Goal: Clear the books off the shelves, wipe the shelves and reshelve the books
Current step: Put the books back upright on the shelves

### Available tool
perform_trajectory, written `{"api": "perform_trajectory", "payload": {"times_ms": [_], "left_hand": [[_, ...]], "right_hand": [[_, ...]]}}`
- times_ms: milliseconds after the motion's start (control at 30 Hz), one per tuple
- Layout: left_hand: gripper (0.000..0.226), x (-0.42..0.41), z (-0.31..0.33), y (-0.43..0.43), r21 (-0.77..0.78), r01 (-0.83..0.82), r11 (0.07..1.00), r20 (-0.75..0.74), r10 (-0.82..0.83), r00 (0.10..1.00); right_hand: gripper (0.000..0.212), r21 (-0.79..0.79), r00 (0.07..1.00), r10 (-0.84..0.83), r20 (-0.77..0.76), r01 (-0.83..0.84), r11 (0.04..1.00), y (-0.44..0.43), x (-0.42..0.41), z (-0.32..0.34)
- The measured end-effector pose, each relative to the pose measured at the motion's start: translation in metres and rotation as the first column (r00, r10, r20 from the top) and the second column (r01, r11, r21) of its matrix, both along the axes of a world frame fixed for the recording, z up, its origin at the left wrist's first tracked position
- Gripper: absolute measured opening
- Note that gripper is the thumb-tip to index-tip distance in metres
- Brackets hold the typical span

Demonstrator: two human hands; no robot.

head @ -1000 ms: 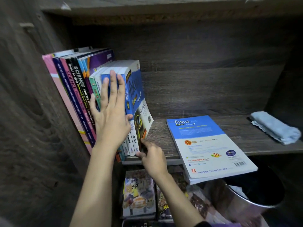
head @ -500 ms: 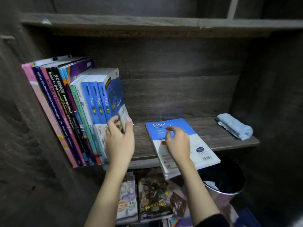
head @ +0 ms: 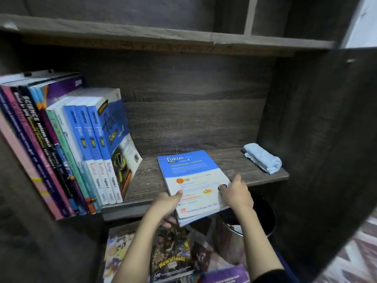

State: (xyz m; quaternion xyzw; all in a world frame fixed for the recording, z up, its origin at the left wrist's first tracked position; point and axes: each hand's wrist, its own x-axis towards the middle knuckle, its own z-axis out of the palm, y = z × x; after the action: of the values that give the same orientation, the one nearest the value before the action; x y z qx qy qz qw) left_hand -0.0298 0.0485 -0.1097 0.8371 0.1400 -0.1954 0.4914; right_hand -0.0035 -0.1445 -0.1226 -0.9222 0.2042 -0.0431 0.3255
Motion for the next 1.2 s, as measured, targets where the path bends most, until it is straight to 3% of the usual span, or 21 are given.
{"api": "perform_trajectory", "payload": {"times_ms": [67, 200, 267, 333, 367, 433, 533, 667, 767, 1033, 1133, 1200], "left_hand": [[0.037, 0.0, -0.001, -0.004, -0.027, -0.037, 0.999, 0.043, 0.039, 0.998], [0.015, 0.0, -0.002, -0.002, -0.155, -0.104, 0.982, 0.085, 0.119, 0.989], [0.014, 0.001, -0.001, 0.004, -0.246, -0.131, 0.96, 0.074, 0.153, 0.985], [0.019, 0.002, 0.0, 0.012, -0.282, -0.144, 0.948, 0.044, 0.163, 0.986], [0.019, 0.003, 0.0, 0.015, -0.284, -0.144, 0.948, 0.025, 0.157, 0.987], [0.017, 0.003, 0.001, 0.018, -0.285, -0.141, 0.948, 0.004, 0.149, 0.989], [0.016, 0.001, 0.004, 0.018, -0.267, -0.155, 0.951, 0.054, 0.176, 0.983], [0.013, 0.002, 0.006, 0.018, -0.24, -0.156, 0.958, 0.17, 0.2, 0.965], [0.015, 0.003, 0.002, 0.02, -0.236, -0.139, 0.962, 0.21, 0.19, 0.959], [0.021, 0.009, 0.002, 0.029, -0.32, -0.097, 0.942, 0.194, 0.166, 0.967], [0.024, 0.013, 0.016, 0.036, -0.181, -0.076, 0.981, 0.304, 0.129, 0.944], [0.04, 0.013, 0.029, 0.043, 0.013, -0.112, 0.994, 0.437, 0.095, 0.894]], "right_hand": [[0.055, 0.042, 1.0, -0.009, 0.006, 0.008, 0.999, -0.002, 0.0, 0.003], [0.067, 0.275, 0.998, -0.014, -0.06, 0.03, 0.961, -0.013, 0.003, 0.002], [0.066, 0.475, 0.997, -0.014, -0.072, 0.046, 0.879, -0.016, 0.004, -0.003], [0.045, 0.672, 0.999, -0.035, -0.027, 0.044, 0.739, -0.017, 0.005, -0.012], [0.033, 0.744, 0.999, -0.028, -0.021, 0.034, 0.667, -0.016, 0.004, -0.012], [0.029, 0.813, 0.997, 0.039, -0.072, 0.036, 0.581, -0.01, 0.0, -0.013], [0.024, 0.865, 0.974, 0.169, -0.15, 0.047, 0.499, 0.002, -0.002, -0.015], [0.017, 0.88, 0.971, 0.193, -0.144, 0.037, 0.474, 0.006, -0.001, -0.015], [0.006, 0.901, 0.986, 0.15, -0.071, -0.001, 0.433, 0.009, -0.001, -0.008], [0.022, 0.905, 0.975, -0.027, 0.219, -0.193, 0.378, 0.016, -0.004, 0.022], [0.023, 0.886, 0.937, -0.057, 0.344, -0.304, 0.351, 0.025, -0.011, 0.045], [0.024, 0.832, 0.897, -0.067, 0.437, -0.375, 0.408, 0.032, -0.015, 0.055]]}}
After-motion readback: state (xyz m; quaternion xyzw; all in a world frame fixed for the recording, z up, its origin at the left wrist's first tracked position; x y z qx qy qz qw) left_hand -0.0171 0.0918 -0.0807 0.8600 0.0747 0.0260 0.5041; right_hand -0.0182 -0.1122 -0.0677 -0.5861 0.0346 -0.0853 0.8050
